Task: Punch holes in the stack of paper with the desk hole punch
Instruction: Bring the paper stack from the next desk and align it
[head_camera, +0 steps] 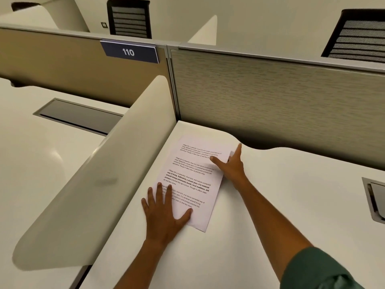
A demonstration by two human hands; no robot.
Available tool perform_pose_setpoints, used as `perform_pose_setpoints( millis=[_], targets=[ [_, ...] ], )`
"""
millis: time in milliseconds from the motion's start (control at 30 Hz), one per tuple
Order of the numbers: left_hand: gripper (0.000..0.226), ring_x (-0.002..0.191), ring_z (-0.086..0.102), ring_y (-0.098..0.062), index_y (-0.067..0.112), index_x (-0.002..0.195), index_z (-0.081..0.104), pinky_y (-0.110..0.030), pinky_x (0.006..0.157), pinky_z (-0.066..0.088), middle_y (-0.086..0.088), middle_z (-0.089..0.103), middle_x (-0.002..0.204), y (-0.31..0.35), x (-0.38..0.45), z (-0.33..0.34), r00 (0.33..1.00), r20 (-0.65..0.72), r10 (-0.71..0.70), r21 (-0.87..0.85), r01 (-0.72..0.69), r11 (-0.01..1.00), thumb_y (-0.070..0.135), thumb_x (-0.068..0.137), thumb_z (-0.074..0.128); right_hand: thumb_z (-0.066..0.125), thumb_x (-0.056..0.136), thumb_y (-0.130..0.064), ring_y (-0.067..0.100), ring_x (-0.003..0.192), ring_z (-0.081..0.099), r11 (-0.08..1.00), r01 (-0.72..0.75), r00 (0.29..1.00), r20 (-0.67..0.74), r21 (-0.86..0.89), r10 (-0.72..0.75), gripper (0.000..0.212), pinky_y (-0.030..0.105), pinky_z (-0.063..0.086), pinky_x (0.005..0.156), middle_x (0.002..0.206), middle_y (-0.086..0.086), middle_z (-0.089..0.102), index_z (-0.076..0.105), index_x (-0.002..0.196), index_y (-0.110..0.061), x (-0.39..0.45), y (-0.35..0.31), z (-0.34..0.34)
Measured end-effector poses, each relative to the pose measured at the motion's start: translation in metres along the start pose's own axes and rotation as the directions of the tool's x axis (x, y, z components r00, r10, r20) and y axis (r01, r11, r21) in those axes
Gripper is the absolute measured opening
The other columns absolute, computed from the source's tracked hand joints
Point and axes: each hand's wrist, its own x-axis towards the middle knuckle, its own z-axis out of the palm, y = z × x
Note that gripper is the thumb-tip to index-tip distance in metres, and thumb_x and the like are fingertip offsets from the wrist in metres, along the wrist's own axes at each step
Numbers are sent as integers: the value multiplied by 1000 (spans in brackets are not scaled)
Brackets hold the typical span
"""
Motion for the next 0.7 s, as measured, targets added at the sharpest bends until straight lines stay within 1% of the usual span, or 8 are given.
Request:
perform_pose_setpoints(
  millis=[100,200,300,367,467,567,633,700],
  targets=[
    [104,145,23,-43,14,150,34,-65,111,26,-14,29,158,1,1,-2,1000,-4,-1,-4,1,1000,84,73,37,78,79,-32,21,107,64,969,-97,993,-45,226,110,106,36,51,93,125,8,65,0,152,-29,-25,19,3],
    [107,144,25,-43,13,150,33,-63,111,26,-14,32,157,3,2,-7,1000,-3,-13,0,13,1000,84,70,36,75,81,-22,22,99,68,933,-150,987,-10,326,162,78,45,55,91,111,5,71,29,143,-24,-47,33,13],
    [111,145,22,-41,15,153,25,-60,113,24,-12,28,159,4,3,-15,999,29,-32,-8,33,999,85,68,35,69,82,-12,26,95,70,931,-178,983,15,318,183,32,53,57,85,107,6,72,58,112,-17,-62,37,21],
    [112,147,16,-38,19,155,15,-57,116,20,-8,21,161,3,5,-20,996,78,-43,-8,44,999,85,69,40,66,83,-12,29,89,71,933,-209,977,18,293,213,11,56,58,76,96,7,74,66,94,-13,-72,35,23],
    [110,149,11,-33,23,155,7,-55,118,17,-4,16,163,0,8,-29,989,140,-47,-59,55,997,83,72,46,66,82,-11,33,87,71,943,-222,970,-44,249,240,9,54,60,70,90,10,74,67,89,-6,-82,33,24],
    [101,151,7,-26,25,154,7,-56,120,8,0,15,163,-3,5,-38,983,170,-68,-230,106,967,75,79,50,66,83,-11,34,87,70,951,-226,965,-83,213,248,10,51,60,69,89,12,73,66,89,-3,-95,33,22],
    [95,151,8,-24,23,154,12,-53,120,6,-1,17,162,-5,-4,-40,983,136,-120,-322,158,933,69,82,53,67,83,-11,34,87,69,951,-230,961,-108,209,256,10,49,61,67,87,13,72,65,87,-2,-104,37,18],
    [88,149,15,-26,18,153,22,-49,122,14,-7,24,160,-4,-15,-41,975,58,-212,-416,217,883,63,84,56,68,83,-11,35,86,69,945,-232,957,-123,232,265,9,50,61,66,86,13,72,65,86,-2,-113,43,13]
  ],
)
